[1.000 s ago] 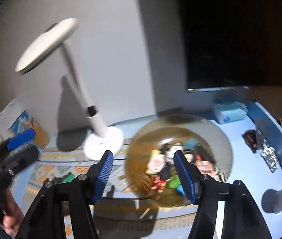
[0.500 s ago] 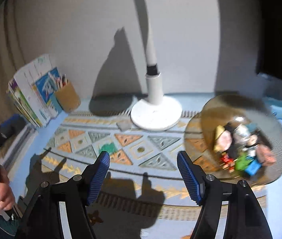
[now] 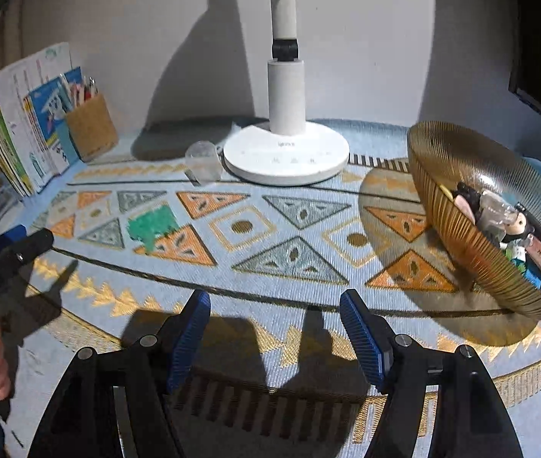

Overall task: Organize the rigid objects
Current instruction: 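Withdraw both open tools from the bowl back toward the pile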

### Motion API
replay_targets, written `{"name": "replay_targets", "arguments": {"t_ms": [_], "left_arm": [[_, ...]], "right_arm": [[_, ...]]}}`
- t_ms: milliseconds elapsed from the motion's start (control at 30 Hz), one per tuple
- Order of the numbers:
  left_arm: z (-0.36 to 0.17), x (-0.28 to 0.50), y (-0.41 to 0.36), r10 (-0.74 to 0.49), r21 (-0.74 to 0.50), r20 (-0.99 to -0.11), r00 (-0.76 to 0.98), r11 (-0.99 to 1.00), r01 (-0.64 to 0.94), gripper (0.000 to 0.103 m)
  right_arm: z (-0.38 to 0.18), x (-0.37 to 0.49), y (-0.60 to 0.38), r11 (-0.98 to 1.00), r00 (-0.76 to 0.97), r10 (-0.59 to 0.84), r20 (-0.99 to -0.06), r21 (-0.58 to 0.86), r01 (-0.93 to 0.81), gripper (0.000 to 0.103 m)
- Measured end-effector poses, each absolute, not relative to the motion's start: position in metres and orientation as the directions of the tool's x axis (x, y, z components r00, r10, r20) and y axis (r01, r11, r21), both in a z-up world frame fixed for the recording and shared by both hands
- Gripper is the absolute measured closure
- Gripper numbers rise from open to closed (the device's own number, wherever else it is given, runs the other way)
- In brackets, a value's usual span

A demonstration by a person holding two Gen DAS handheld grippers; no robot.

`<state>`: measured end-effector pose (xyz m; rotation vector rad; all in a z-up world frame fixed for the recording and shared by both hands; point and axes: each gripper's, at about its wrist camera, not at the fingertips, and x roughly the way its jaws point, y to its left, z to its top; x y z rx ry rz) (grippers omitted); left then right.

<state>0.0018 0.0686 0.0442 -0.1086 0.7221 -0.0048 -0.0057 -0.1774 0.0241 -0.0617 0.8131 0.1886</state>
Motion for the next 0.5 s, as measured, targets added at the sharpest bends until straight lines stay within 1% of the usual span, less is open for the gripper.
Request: {"name": "replay_targets", "arguments": {"t_ms": [67, 100, 133, 167, 300, 400, 500], "left_arm": [[0.041, 0.004, 0.070, -0.047, -0.110, -0.672, 0.739, 0.993, -0.036, 0.001], [0.040, 0.005, 0.070, -0.053, -0.114, -0.681, 0.731, 0.993, -0.035, 0.001], [0.039, 0.007, 0.071, -0.058, -0.117, -0.686, 0.725, 0.993, -0.031, 0.001], [0.038, 0.007, 0.071, -0.060, -0.117, -0.688, 0.723, 0.993, -0.029, 0.001], [0.038, 0.006, 0.066, -0.047, -0.091, -0.686, 0.726, 0.996, -0.021, 0.001], [0.037, 0.006, 0.057, -0.022, -0.037, -0.685, 0.728, 0.999, -0.004, 0.001], [0.036, 0.004, 0.043, 0.014, 0.047, -0.682, 0.732, 0.999, 0.024, 0.001]], "right_arm": [[0.023, -0.005, -0.177, 0.982, 0.670, 0.134, -0.730, 0.008, -0.188, 0.033], [0.023, -0.005, -0.177, 0.983, 0.673, 0.129, -0.729, 0.004, -0.183, 0.029], [0.021, -0.004, -0.178, 0.985, 0.672, 0.120, -0.731, 0.001, -0.175, 0.021], [0.020, -0.003, -0.178, 0.985, 0.671, 0.118, -0.732, 0.001, -0.172, 0.018], [0.020, -0.005, -0.177, 0.985, 0.677, 0.113, -0.727, -0.007, -0.171, 0.018], [0.017, -0.003, -0.172, 0.985, 0.671, 0.088, -0.736, -0.037, -0.170, 0.018], [0.017, -0.004, -0.168, 0.983, 0.675, 0.075, -0.734, -0.058, -0.172, 0.018]]}}
